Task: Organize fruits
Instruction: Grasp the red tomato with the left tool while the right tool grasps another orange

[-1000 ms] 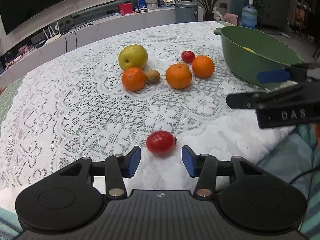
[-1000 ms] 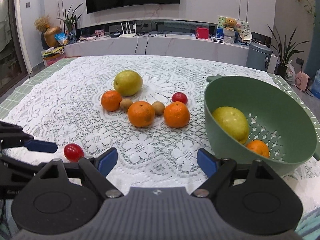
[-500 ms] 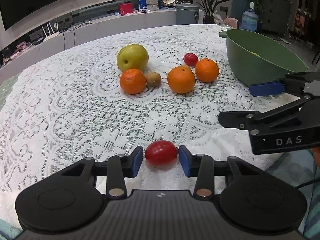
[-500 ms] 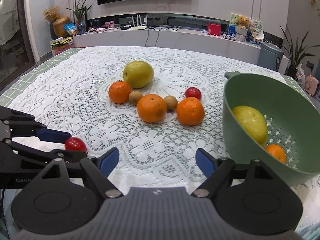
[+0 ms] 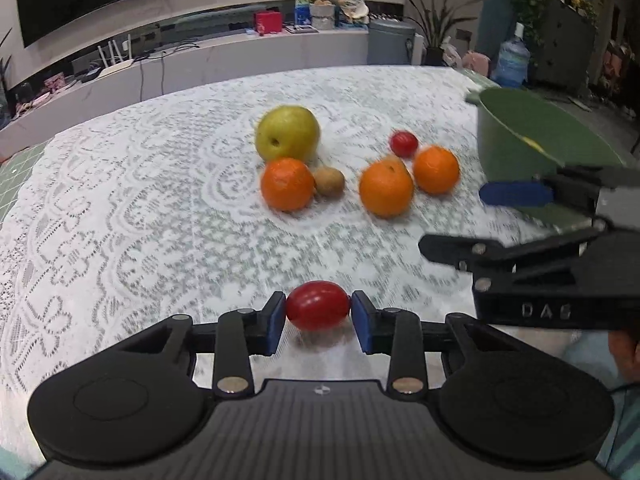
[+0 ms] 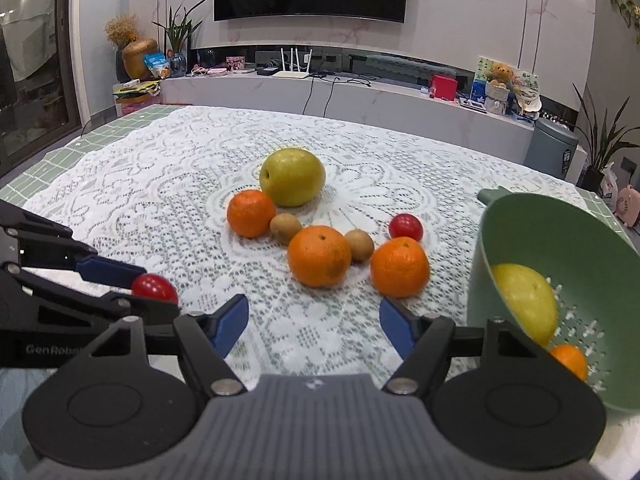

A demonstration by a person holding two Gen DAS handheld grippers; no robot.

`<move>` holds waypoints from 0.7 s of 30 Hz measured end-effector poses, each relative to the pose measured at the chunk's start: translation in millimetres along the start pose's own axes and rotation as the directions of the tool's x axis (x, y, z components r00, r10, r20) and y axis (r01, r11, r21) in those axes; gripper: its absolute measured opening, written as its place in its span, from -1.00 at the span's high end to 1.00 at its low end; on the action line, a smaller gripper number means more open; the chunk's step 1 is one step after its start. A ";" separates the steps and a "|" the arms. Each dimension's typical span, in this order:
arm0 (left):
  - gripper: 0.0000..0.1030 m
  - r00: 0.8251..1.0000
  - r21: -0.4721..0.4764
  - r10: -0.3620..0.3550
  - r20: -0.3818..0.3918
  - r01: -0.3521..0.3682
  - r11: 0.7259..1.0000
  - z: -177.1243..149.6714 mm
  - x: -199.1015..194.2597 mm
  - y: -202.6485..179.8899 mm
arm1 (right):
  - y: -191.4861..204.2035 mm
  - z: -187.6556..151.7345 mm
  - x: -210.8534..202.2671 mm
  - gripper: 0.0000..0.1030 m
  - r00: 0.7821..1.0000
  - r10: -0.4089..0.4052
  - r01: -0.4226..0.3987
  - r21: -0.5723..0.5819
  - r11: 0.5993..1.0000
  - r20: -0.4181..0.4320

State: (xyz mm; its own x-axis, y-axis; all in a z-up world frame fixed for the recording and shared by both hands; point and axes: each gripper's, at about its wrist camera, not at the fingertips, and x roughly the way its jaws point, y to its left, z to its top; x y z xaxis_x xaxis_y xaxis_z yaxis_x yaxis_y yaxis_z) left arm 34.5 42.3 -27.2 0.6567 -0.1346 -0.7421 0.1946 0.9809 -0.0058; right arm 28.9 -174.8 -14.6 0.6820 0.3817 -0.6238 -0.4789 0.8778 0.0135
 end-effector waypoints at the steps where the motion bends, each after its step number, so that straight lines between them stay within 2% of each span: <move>1: 0.22 1.000 -0.007 0.006 0.008 -0.006 1.000 3.7 1.1 1.9 | -0.5 1.8 2.5 -0.34 1.000 0.000 0.000 0.003 1.000 0.007; 4: 0.22 0.999 -0.018 0.014 0.036 -0.013 1.000 13.9 4.5 6.1 | -1.7 6.7 9.4 -0.32 1.000 0.008 -0.008 0.018 1.000 0.022; 8: 0.23 0.998 -0.027 0.023 0.055 -0.022 0.999 20.2 12.8 10.4 | -3.0 11.7 22.4 -0.18 1.000 0.015 -0.016 0.033 0.999 0.021; 17: 0.22 0.998 -0.002 0.060 0.006 -0.059 0.998 12.5 28.9 15.6 | -6.6 15.8 45.1 -0.14 1.000 0.019 -0.021 0.085 0.996 0.022; 21: 0.15 0.998 0.005 0.070 0.006 -0.070 0.998 10.1 32.2 15.8 | -4.9 14.7 51.8 -0.14 1.000 0.022 -0.023 0.087 0.996 0.013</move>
State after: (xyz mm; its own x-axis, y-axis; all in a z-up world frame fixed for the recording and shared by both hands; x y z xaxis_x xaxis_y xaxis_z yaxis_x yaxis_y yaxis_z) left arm 66.1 52.1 -44.4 0.6728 -0.0662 -0.7369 0.1517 0.9872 0.0498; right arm 74.7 -155.0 -35.5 0.6786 0.4044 -0.6132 -0.4443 0.8908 0.0958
